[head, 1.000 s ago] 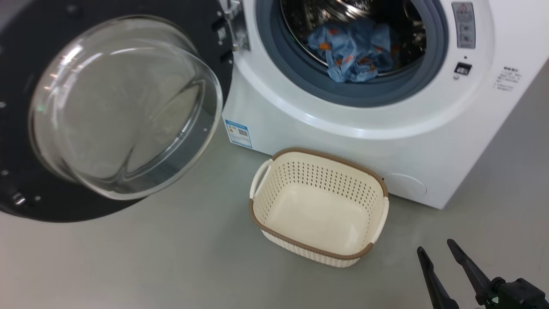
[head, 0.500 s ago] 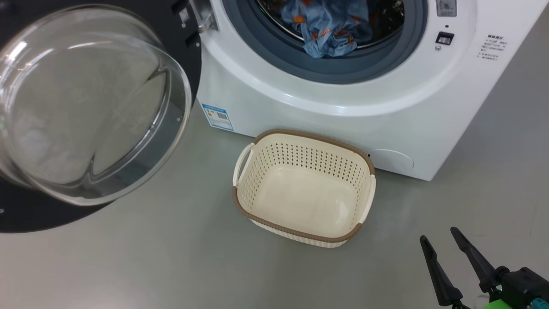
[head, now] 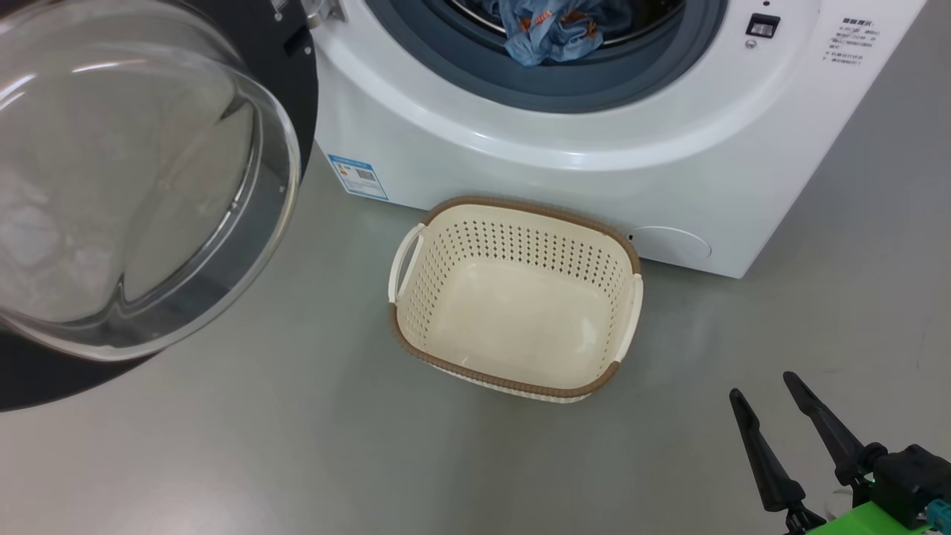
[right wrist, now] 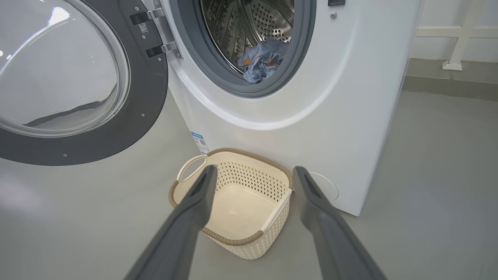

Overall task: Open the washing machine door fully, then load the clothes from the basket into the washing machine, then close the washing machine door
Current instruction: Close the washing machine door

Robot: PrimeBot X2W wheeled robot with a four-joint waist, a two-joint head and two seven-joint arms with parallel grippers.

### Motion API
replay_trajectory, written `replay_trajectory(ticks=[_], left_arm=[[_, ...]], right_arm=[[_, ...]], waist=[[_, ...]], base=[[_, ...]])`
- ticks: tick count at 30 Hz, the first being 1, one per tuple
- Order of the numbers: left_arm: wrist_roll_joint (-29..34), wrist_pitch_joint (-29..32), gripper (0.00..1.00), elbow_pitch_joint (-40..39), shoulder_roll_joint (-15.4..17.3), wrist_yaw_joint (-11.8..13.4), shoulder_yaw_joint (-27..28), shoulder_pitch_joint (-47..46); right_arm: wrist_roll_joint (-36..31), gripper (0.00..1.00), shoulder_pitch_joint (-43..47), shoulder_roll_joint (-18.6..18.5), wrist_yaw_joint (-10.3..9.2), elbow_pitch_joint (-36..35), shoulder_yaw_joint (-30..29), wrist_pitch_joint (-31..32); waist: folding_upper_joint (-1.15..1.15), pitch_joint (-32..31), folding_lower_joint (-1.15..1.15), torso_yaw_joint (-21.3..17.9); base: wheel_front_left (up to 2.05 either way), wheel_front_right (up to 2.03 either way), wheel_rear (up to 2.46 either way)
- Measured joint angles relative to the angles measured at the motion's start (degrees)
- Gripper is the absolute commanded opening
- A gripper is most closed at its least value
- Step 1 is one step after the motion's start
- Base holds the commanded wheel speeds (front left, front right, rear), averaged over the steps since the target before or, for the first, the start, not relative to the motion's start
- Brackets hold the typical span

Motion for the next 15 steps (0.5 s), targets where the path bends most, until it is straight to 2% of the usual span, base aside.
replay_trajectory(ticks=[6, 15], left_arm=[[-1.0, 1.6, 0.00, 1.0, 0.8, 0.0, -0.1, -0.1], [-4.4, 9.6, 0.00, -0.3, 1.6, 0.1, -0.6, 0.1]], right_arm=[[0.0, 1.00, -0.1, -0.1, 0.00, -0.2, 0.0, 0.0], [-0.4, 1.00, -0.7, 0.1, 0.00, -0.2, -0.4, 0.0]], waist=[[0.00, 1.1, 0.00, -0.5], [0.00, 0.5, 0.00, -0.3]], base=[[0.00, 0.00, 0.00], [0.00, 0.00, 0.00]])
